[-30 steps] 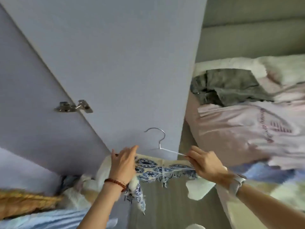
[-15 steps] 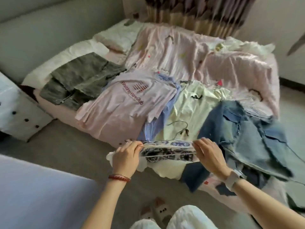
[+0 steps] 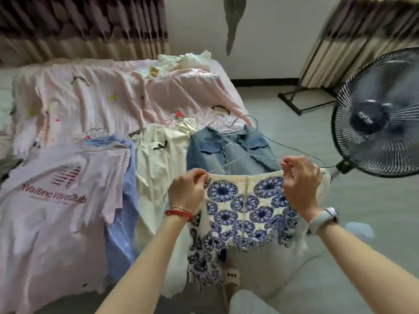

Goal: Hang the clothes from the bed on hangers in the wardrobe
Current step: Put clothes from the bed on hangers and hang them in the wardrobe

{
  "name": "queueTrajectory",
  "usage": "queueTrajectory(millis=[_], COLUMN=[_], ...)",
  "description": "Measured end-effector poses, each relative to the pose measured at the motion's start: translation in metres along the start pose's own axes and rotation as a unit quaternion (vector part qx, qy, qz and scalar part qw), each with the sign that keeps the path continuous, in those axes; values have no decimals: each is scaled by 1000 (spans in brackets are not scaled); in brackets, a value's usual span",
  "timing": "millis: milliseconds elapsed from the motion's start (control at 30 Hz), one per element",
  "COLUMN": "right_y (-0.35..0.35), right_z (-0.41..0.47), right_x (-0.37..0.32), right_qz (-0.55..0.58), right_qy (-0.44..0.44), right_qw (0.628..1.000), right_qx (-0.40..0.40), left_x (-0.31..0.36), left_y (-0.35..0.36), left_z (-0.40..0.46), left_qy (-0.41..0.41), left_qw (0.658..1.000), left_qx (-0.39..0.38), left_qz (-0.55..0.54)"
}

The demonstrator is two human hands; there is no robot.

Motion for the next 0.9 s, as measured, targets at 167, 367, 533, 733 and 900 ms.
queueTrajectory(millis=[167, 367, 533, 733, 900], right_y=[-7, 68, 180, 272, 316], right_z=[104, 242, 313, 367, 377], right_x=[21, 69, 128, 160, 169], right_qz=[-4, 15, -54, -5, 19], right_qy=[-31, -21, 23, 62, 99], right_qw=[996, 1000, 988, 973, 933], right_qx=[86, 2, -143, -224, -345], left_x=[48, 56, 9, -54, -84], left_y=[13, 44, 99, 160, 176], left_z=[97, 243, 366, 454, 480], left_qy=[53, -11, -142, -224, -265], left_qw=[997, 998, 987, 971, 947], left_qx=[47, 57, 15, 30, -50], left_qz=[-36, 3, 79, 78, 173])
Point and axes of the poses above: each hand's wrist, its own z-axis towards the middle knuckle, its own y-axis out of the palm, x = y × z, the point moved 1 cm from there along z, towards the middle knuckle, and after that the axes turned 10 degrees about -x, right-handed, at the moved point
